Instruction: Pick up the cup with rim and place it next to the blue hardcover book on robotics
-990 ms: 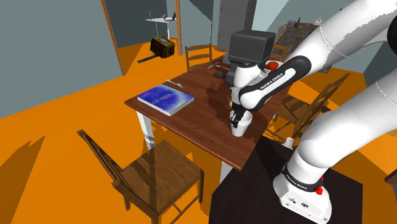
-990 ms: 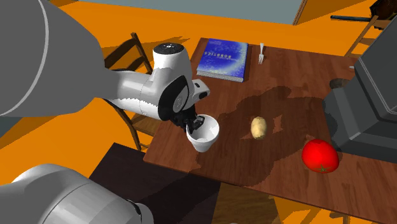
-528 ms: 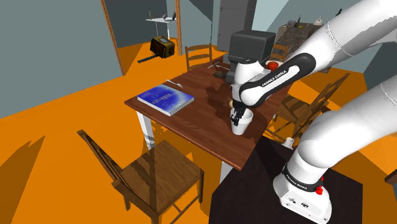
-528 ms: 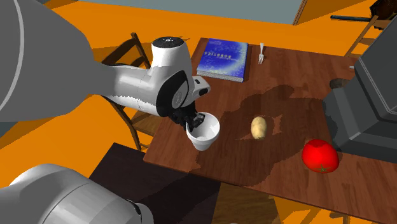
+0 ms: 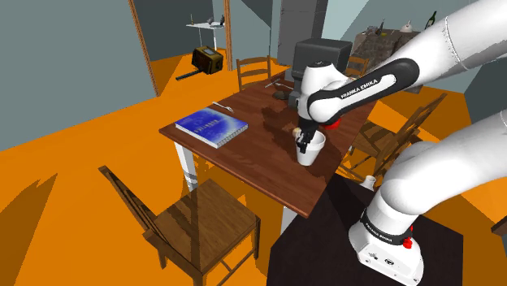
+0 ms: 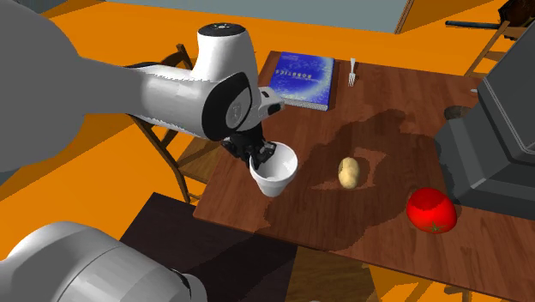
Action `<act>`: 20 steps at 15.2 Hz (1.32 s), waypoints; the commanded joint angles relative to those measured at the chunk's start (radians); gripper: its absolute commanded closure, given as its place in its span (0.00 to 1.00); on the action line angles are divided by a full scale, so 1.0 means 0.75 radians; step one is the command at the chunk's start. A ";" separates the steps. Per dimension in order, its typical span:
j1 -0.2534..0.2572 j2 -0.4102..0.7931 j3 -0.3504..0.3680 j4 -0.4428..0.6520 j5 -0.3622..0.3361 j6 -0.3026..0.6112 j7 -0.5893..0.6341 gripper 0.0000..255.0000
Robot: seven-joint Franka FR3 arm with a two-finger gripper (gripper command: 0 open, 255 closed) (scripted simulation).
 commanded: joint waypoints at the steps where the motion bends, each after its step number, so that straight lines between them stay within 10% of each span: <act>1: 0.002 -0.027 0.001 0.022 0.005 -0.049 -0.005 1.00; 20: 0.016 -0.193 0.020 0.266 0.042 -0.458 -0.039 1.00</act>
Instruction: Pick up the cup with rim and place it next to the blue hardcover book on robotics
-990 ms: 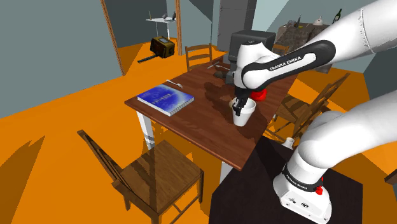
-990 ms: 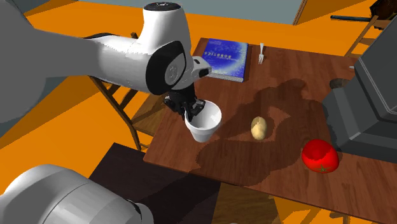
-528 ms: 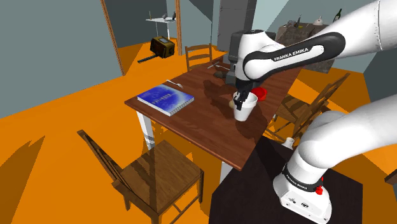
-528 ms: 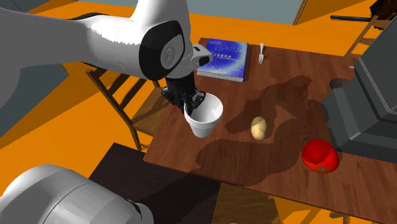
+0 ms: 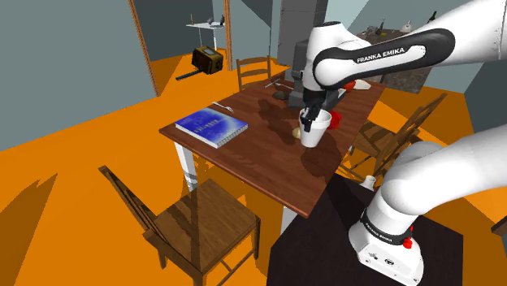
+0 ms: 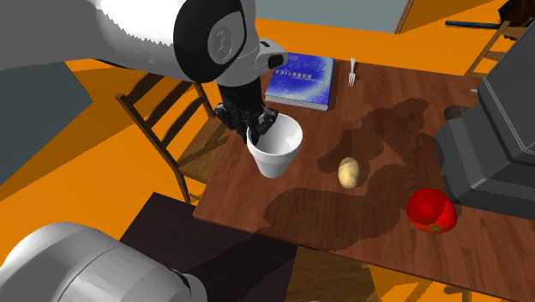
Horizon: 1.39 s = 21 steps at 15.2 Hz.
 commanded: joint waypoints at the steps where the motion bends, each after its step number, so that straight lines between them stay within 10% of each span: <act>1: 0.002 -0.008 0.003 0.040 0.004 -0.048 -0.003 1.00; 8: 0.004 -0.025 0.009 0.139 0.012 -0.164 -0.012 1.00; 21: 0.091 0.630 0.151 0.698 0.079 -0.085 0.182 1.00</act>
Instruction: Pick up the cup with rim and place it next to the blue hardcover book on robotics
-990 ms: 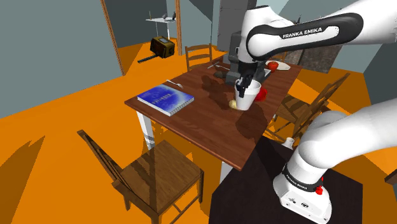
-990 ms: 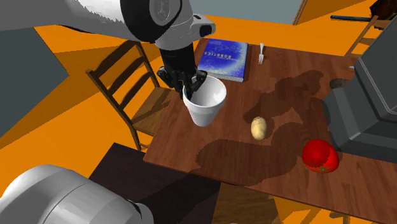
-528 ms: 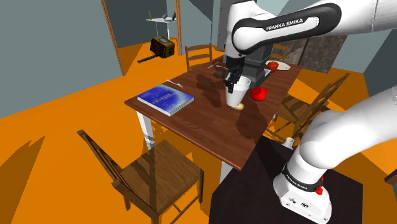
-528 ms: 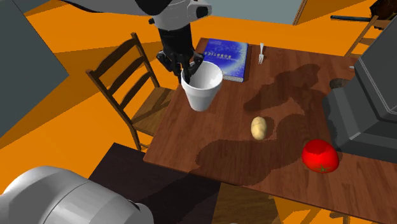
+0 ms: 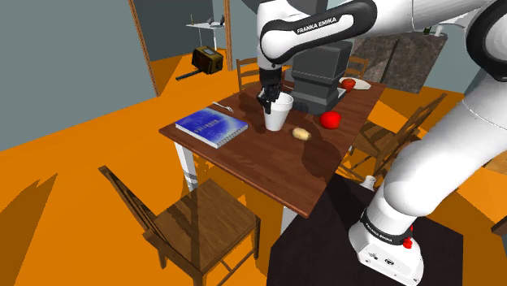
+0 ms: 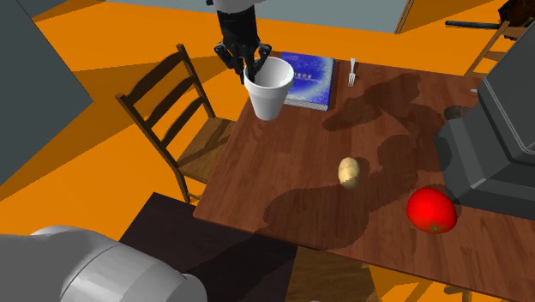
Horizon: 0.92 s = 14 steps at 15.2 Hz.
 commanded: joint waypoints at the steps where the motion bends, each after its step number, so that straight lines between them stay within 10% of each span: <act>1: 0.011 0.109 0.020 0.105 0.001 0.001 0.031 1.00; 14: 0.093 0.749 0.083 0.905 -0.044 -0.172 0.168 1.00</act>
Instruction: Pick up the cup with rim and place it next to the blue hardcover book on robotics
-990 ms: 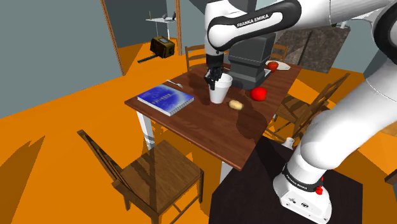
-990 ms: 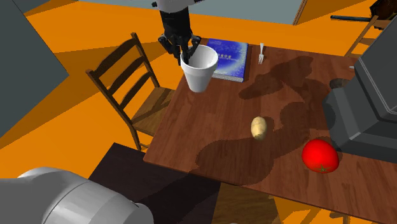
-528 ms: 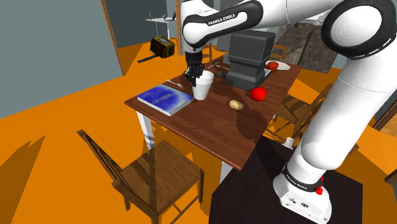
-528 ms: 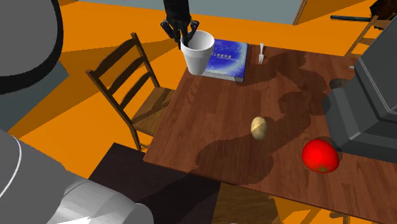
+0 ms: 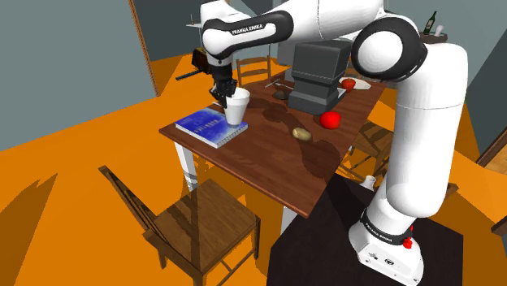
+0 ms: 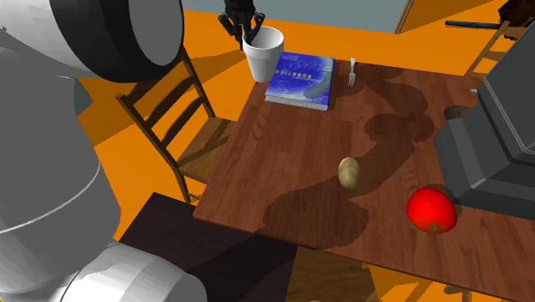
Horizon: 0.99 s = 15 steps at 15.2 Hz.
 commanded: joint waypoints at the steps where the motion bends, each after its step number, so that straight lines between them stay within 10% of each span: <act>1: 0.003 0.030 0.000 0.019 -0.003 0.012 0.005 1.00; 15: 0.000 0.068 -0.004 -0.177 -0.014 0.245 0.027 1.00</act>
